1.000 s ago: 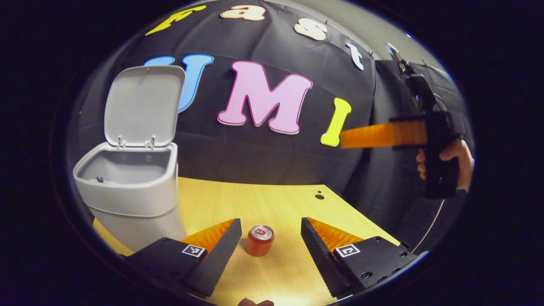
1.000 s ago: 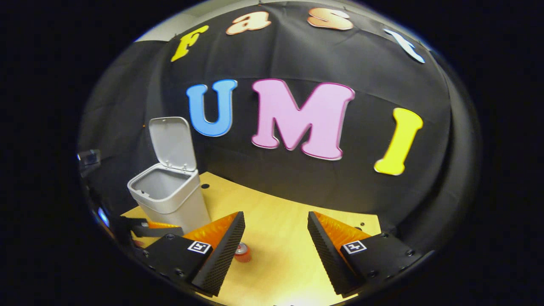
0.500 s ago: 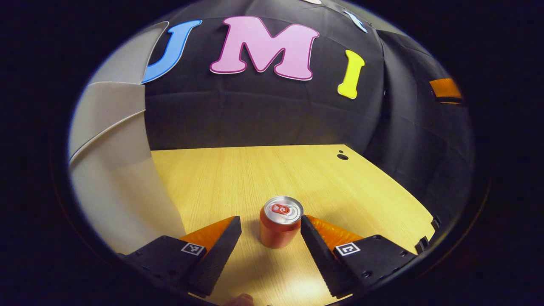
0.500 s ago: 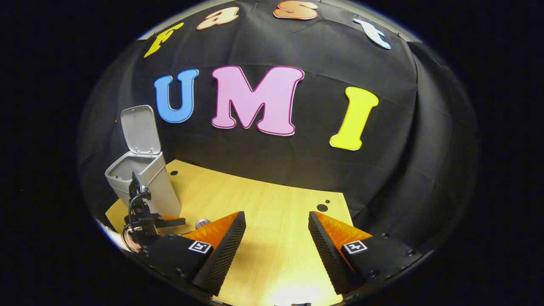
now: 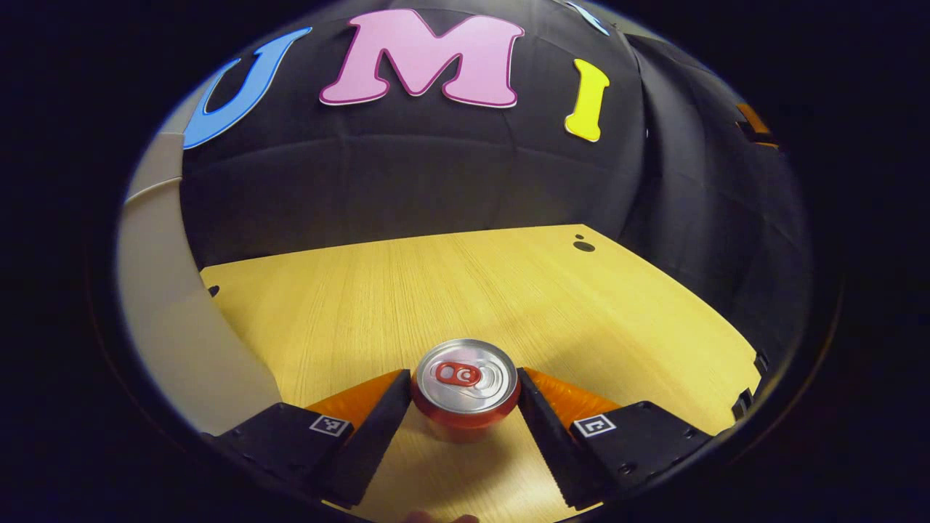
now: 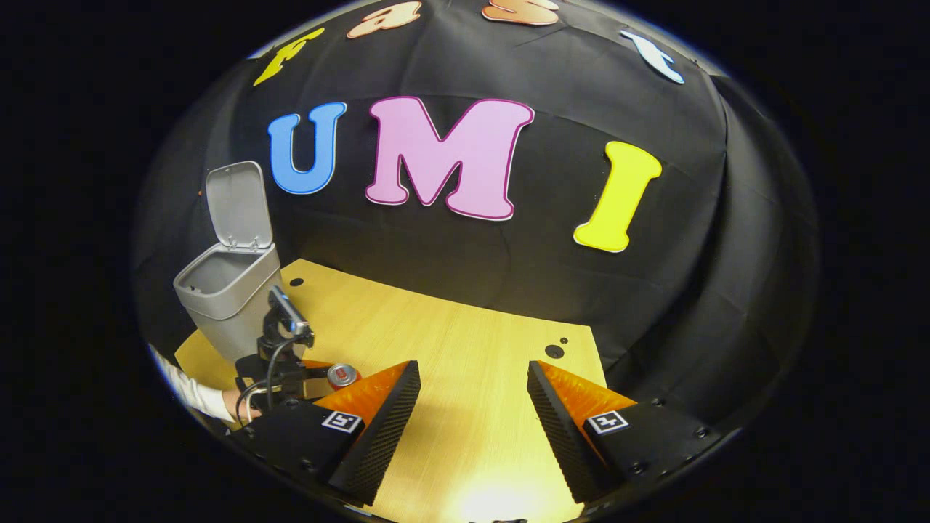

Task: Press the lid of the desktop garbage bin to open it, pick up the crumpled paper on the desktop and throw it into the bin, then pick up the pop can on the desktop and drop it into the bin, and finally close the garbage bin lid.

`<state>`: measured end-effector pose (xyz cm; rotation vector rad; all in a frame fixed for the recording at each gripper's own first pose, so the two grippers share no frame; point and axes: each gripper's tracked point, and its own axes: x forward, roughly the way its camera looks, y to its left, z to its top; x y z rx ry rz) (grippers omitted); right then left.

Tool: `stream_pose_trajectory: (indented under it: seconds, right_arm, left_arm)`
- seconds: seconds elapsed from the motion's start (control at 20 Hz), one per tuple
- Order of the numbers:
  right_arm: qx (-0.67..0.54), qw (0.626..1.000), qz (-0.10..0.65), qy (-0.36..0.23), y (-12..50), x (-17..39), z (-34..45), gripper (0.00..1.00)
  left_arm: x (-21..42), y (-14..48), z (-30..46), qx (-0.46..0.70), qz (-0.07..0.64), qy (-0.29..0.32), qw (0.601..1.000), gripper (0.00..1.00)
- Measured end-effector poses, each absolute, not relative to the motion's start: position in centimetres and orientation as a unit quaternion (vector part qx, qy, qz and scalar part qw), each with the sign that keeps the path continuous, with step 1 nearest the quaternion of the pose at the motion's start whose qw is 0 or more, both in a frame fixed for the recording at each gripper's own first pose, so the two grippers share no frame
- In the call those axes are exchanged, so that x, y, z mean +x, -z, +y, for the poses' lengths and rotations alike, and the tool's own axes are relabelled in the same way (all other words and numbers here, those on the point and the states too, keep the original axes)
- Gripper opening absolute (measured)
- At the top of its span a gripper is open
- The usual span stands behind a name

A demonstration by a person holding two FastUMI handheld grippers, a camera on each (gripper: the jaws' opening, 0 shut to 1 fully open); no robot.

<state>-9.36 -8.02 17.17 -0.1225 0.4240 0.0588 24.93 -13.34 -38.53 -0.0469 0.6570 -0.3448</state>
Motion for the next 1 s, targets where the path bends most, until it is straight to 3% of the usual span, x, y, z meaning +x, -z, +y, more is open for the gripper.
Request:
stream_pose_trajectory:
  seconds: [0.15, 0.5, 1.0]
  right_arm:
    - [-0.07, 0.974, 0.214, -0.031, -16.9, -9.9, -8.4, 0.96]
    - [-0.046, 0.978, 0.199, -0.033, -18.1, -10.0, -8.4, 0.96]
    - [-0.041, 0.984, 0.16, -0.067, -20.3, -10.2, -6.9, 0.96]
  left_arm:
    - [25.9, 38.1, -13.1, 0.0, 0.319, 0.173, 0.932, 0.87]
    - [25.0, 30.7, -13.0, -0.01, 0.289, 0.179, 0.941, 0.86]
    - [22.6, 9.2, -3.8, -0.029, 0.154, 0.135, 0.978, 0.85]
